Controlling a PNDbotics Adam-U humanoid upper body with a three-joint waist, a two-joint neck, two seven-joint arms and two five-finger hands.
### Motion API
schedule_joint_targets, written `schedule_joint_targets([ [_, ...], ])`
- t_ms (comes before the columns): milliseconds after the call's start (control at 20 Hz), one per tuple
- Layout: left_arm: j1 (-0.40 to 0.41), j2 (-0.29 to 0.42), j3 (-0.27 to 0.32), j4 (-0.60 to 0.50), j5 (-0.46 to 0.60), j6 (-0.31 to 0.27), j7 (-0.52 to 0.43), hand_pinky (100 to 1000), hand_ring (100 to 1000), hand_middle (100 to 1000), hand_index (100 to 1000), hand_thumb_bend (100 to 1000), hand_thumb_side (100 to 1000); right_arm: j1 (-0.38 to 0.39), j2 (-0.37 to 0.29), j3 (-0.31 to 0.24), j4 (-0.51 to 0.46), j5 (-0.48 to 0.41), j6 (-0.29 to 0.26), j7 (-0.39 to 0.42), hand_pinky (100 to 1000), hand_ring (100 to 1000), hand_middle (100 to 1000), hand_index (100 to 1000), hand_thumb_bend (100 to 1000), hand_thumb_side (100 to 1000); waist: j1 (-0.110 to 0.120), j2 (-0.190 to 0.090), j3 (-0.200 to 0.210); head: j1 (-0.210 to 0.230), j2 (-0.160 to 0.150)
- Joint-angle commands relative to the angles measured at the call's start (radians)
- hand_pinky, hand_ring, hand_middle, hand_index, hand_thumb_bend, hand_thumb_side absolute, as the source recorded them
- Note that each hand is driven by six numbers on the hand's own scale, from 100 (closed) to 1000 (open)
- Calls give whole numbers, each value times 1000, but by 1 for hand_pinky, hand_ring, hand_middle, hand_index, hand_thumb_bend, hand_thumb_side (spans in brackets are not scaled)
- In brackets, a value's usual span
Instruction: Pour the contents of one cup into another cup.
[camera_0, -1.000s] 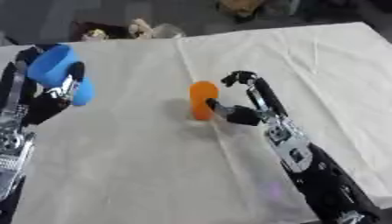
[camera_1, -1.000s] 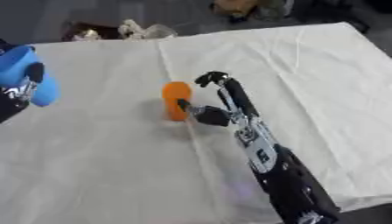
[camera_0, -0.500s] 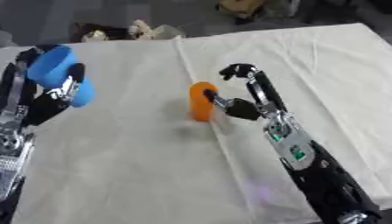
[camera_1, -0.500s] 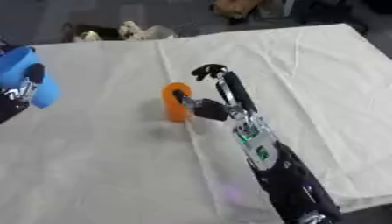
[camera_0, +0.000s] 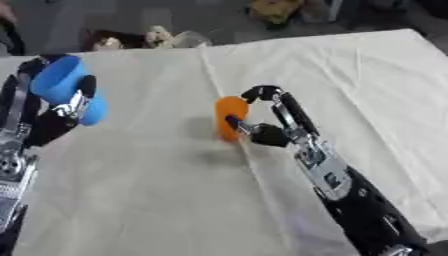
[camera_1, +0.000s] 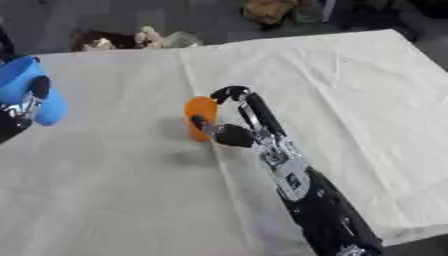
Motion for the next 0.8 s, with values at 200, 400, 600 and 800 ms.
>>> schedule_joint_targets([
  [200,-12,13,6,-14,4,-2,-6,216,100,125,707,100,519,-28,10,-6,16,30,-12,-7,820,875,606,740,514,631,2,-16,1,-5,-9],
  [400,-12,12,6,-13,5,-3,-8,215,100,124,707,100,518,-33,18,-6,31,45,-15,-7,819,875,607,742,511,634,3,-17,2,-7,-10],
  [600,-13,11,6,-13,6,-3,-10,215,100,124,707,100,518,-38,22,-8,26,48,-18,-14,819,874,606,740,513,619,3,-17,3,-10,-12],
  [800,-14,11,6,-12,8,-2,-12,217,100,123,707,100,516,-40,14,-13,-25,37,-14,-30,815,870,608,742,527,584,1,-16,1,-11,-15],
])
